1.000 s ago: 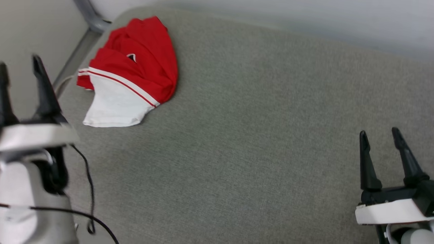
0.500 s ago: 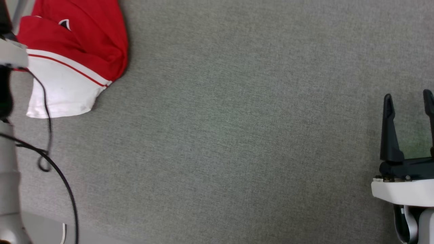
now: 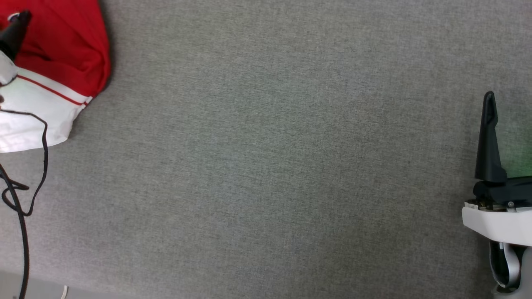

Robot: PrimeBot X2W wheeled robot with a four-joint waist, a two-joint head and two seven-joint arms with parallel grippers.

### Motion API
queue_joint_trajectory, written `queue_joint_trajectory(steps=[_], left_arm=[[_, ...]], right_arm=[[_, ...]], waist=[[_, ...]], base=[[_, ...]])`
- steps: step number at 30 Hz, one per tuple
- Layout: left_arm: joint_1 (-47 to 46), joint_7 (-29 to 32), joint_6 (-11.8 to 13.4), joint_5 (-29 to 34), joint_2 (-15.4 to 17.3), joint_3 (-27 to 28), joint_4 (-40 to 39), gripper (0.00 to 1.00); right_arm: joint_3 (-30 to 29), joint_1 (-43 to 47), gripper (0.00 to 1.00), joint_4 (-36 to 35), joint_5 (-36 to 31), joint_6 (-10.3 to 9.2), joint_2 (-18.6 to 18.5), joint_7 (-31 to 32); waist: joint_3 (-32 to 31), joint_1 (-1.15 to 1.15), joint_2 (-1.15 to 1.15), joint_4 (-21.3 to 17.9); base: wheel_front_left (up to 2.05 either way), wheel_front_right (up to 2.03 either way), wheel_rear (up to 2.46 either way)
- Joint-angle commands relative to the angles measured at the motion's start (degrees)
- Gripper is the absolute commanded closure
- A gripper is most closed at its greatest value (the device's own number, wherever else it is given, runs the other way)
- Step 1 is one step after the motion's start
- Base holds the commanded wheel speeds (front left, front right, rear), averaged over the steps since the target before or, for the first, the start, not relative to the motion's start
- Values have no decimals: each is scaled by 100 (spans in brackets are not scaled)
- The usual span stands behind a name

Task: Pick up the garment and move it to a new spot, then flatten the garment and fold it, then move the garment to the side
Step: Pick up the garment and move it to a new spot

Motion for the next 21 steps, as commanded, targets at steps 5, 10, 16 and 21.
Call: queue_joint_trajectory(steps=[5,10,16,21], left_arm=[[-93,1025,-1,-394,184,-440,279,0],[12,1746,6,-560,174,-800,717,0],[12,1650,6,-698,174,-1062,861,100],[-357,1026,5,-614,503,-1233,561,100]], right_arm=[[-9,-103,0,-129,-45,-4,7,-12],[-11,-130,0,-200,-45,-4,7,-12],[4,-127,0,-201,-9,-4,7,-12],[23,-82,0,-118,45,-4,7,-12]], waist=[[145,-1,0,-154],[230,-1,0,-237],[197,-1,0,-274],[-39,-1,0,-244]], base=[[0,0,0],[0,0,0],[0,0,0],[0,0,0]])
